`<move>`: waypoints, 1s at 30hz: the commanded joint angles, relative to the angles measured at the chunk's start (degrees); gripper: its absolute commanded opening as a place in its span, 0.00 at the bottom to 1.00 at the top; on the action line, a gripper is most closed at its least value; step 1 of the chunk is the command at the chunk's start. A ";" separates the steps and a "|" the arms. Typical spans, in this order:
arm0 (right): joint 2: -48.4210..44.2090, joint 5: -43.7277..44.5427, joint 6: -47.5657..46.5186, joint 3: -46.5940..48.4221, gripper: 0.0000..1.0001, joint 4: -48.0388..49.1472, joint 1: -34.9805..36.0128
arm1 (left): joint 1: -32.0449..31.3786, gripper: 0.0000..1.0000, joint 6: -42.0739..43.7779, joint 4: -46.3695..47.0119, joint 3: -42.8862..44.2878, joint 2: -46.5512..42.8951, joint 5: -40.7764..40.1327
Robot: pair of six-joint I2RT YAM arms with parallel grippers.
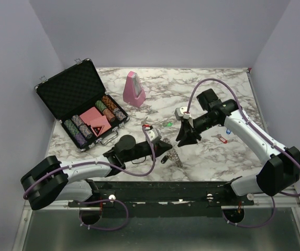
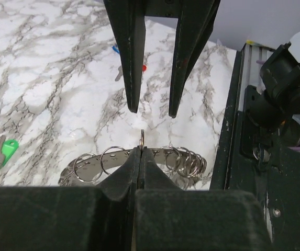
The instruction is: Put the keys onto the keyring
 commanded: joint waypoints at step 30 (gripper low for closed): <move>-2.04 -21.15 -4.86 -5.81 0.40 3.07 -4.00 | -0.28 0.00 -3.76 28.53 -5.57 1.19 4.52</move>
